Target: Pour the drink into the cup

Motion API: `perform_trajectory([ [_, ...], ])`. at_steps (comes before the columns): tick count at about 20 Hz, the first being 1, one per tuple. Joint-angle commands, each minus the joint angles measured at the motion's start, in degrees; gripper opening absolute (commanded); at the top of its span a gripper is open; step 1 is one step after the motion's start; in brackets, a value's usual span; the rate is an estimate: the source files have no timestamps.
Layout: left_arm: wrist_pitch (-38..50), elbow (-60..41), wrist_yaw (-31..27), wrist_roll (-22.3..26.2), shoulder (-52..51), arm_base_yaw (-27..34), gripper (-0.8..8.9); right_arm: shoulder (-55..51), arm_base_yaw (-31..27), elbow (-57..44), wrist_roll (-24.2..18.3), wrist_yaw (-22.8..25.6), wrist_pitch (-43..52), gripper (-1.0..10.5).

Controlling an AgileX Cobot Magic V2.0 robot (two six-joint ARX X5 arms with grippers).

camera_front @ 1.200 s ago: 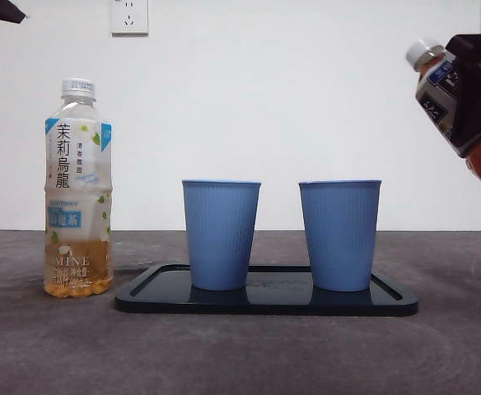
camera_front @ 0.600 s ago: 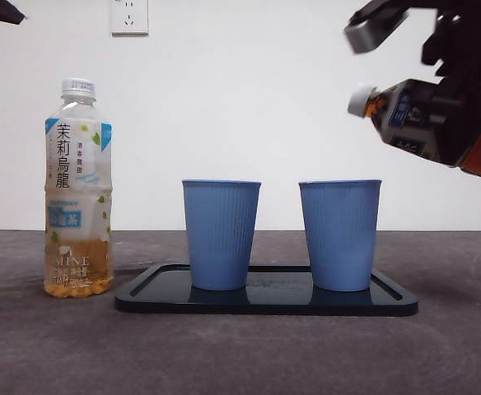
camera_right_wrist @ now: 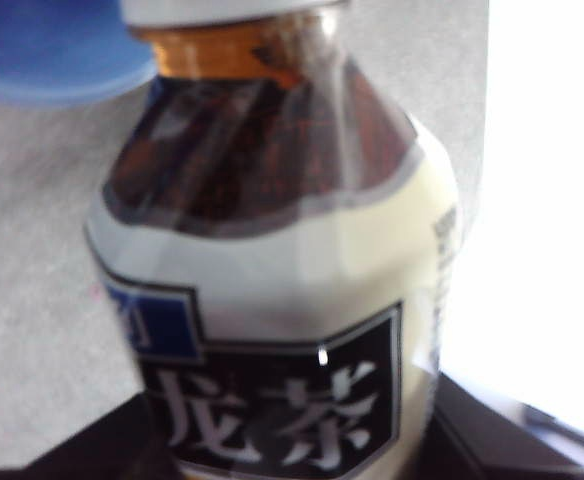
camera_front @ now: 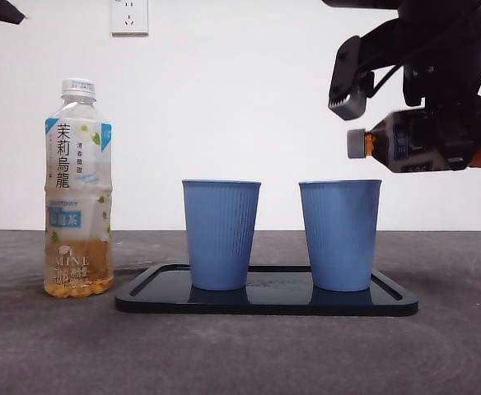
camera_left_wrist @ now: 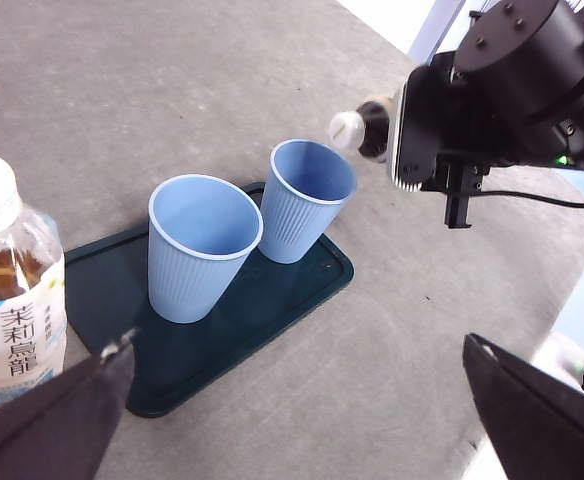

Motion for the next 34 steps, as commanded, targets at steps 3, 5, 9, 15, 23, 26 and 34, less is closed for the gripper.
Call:
perform_trajectory([
  [3, 0.42, 1.03, 0.28, 1.05, 0.26, -0.22, 5.27, 0.50, 1.70, 1.86, -5.31, 4.39, 0.70, 1.4],
  [5, 0.44, 1.03, 0.28, 0.90, 0.26, -0.22, 5.27, 0.50, 2.01, 1.86, -7.26, 5.64, 0.72, 1.4],
  [9, 0.42, 1.03, 0.28, 0.85, 0.26, -0.22, 5.27, 0.50, 2.56, 1.86, -10.21, 8.22, 0.70, 1.4],
  [15, 0.39, 1.03, 0.28, 0.66, 0.26, -0.28, 5.27, 0.59, 4.24, 1.86, -12.26, 9.90, 0.74, 1.4],
  [23, 0.02, 1.03, 0.28, 0.63, 0.26, -0.59, 5.27, 2.25, 4.90, 1.86, -12.57, 11.82, 0.94, 1.4],
  [26, 0.02, 1.03, 0.28, 0.66, 0.26, -0.61, 5.27, 2.25, 4.90, 1.86, -12.26, 14.27, 1.05, 1.4],
  [34, 0.02, 1.03, 0.28, 0.68, 0.28, -0.61, 5.27, 0.26, 5.22, 1.86, 2.93, 9.09, -1.16, 1.4],
])
